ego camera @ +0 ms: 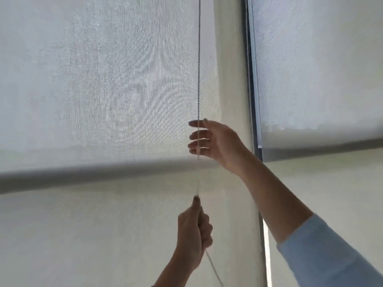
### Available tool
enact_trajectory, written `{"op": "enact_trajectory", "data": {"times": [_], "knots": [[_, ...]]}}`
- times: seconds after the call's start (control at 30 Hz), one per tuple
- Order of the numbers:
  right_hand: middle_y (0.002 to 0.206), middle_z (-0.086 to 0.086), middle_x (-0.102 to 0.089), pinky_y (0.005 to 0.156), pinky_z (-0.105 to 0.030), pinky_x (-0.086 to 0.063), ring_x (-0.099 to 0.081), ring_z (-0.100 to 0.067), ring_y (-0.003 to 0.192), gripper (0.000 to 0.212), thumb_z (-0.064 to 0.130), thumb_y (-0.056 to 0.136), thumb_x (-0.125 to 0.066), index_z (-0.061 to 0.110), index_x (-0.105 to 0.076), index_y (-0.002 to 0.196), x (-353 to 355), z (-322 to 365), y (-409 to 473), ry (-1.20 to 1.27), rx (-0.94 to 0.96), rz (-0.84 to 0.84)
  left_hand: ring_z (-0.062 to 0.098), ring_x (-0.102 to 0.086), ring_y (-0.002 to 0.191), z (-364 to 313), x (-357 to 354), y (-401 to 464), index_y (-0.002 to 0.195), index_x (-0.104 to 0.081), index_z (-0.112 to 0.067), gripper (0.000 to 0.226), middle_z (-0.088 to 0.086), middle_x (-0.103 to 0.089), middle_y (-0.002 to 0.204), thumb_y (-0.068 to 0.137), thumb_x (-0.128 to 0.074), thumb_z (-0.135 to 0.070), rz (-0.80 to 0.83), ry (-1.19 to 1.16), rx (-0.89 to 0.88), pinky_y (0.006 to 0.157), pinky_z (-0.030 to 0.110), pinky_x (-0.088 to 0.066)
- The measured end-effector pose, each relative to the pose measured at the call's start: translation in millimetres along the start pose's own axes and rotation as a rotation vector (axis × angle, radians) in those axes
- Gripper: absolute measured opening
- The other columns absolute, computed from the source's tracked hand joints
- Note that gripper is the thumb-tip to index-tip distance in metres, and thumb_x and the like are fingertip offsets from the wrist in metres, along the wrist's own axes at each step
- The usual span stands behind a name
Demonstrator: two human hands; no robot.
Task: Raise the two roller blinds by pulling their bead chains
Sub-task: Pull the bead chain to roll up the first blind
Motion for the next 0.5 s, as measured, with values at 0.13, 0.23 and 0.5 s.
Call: {"op": "enact_trajectory", "data": {"times": [0.13,0.23,0.5], "knots": [[0.047,0.013,-0.045,0.04,-0.016,-0.035,-0.037,-0.006,0.039,0.03,0.01,0.105,-0.04,0.017,-0.057,0.081,-18,-43,-15,-0.099,0.022,-0.13,0.007,-0.013,0.038,25,11,-16,0.057,-0.027,-0.026,0.053,-0.004,-0.018,0.049,0.083,-0.061,-0.056,-0.047,0.013,0.043,0.042,0.011,-0.018],[0.048,0.012,-0.035,0.038,-0.015,-0.024,-0.025,-0.006,0.038,0.035,0.016,0.108,-0.037,0.018,-0.051,0.077,-19,-80,-37,0.049,0.109,-0.157,0.007,-0.015,0.037,26,17,-16,0.054,-0.03,-0.025,0.052,-0.003,-0.02,0.047,0.083,-0.059,-0.056,-0.058,0.061,0.041,0.042,0.012,-0.017],[0.052,0.008,-0.03,0.039,-0.018,-0.018,-0.019,-0.007,0.042,0.04,0.02,0.109,-0.036,0.019,-0.041,0.07,-17,-79,-45,0.114,0.243,-0.268,0.012,-0.019,0.042,25,29,3,0.052,-0.034,-0.02,0.06,-0.002,-0.027,0.047,0.086,-0.059,-0.063,0.007,0.154,0.047,0.044,0.02,-0.022]]}}
Point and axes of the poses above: each hand's wrist, its own y-axis towards the middle knuckle, its own x-axis out of the back of the hand, z = x × y, the point moved 5 cm from there along y, towards the middle knuckle
